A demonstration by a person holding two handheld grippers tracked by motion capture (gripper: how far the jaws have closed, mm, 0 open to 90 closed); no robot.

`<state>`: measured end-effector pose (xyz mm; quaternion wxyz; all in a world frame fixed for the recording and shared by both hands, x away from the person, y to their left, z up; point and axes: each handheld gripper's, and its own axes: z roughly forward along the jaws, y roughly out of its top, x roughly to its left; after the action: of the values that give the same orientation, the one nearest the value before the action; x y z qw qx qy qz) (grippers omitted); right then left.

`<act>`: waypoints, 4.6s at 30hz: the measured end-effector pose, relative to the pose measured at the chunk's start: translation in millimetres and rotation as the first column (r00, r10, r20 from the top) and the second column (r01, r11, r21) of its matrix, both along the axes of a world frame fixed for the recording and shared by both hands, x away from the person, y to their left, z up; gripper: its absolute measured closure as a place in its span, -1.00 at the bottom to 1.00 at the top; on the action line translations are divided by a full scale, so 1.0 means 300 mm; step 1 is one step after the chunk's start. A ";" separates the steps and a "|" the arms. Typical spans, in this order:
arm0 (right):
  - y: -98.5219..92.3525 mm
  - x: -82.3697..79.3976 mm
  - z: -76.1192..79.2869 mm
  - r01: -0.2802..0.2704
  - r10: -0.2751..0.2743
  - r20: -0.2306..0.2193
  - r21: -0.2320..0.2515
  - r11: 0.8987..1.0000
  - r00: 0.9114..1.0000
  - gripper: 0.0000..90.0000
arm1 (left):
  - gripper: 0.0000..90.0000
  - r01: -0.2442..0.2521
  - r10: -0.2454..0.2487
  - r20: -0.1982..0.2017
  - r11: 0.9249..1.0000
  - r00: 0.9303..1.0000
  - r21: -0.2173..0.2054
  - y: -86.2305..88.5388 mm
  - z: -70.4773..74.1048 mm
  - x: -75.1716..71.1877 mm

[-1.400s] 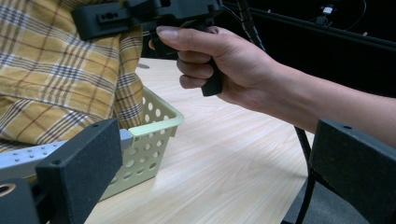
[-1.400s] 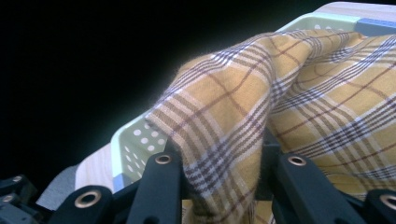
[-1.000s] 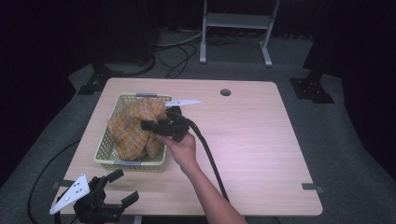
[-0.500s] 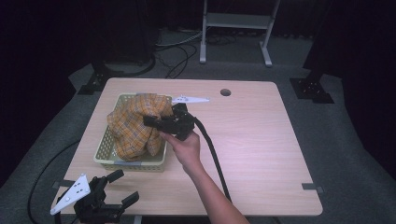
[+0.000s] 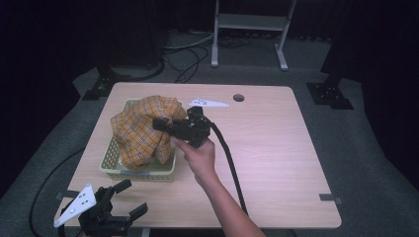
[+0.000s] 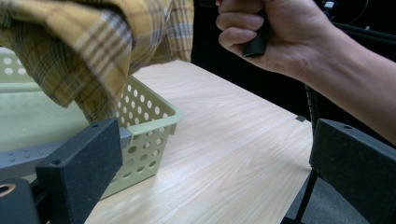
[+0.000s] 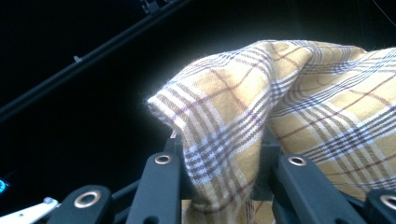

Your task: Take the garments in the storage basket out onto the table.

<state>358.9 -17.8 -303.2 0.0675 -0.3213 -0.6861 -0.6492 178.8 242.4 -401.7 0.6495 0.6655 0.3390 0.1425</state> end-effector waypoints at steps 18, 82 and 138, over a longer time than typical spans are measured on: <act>-0.042 -0.047 0.064 -0.014 0.013 0.028 0.028 1.000 1.000 0.57 | -0.94 0.004 -0.004 0.002 1.000 1.000 0.012 -0.005 -0.001 0.001; -0.349 -0.120 0.065 0.114 -0.102 -0.067 0.211 0.971 0.993 0.57 | -0.94 0.010 -0.010 -0.010 0.999 1.000 0.034 -0.018 -0.011 0.006; -0.576 -0.100 -0.077 0.333 -0.294 -0.181 0.251 0.909 0.938 0.57 | -0.94 0.019 -0.018 -0.019 0.999 1.000 0.039 -0.027 -0.016 0.009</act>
<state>328.9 -190.7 -326.4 0.0541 -0.4594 -0.5211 -0.7173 181.5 234.3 -406.7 0.6343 0.6826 0.3360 0.1369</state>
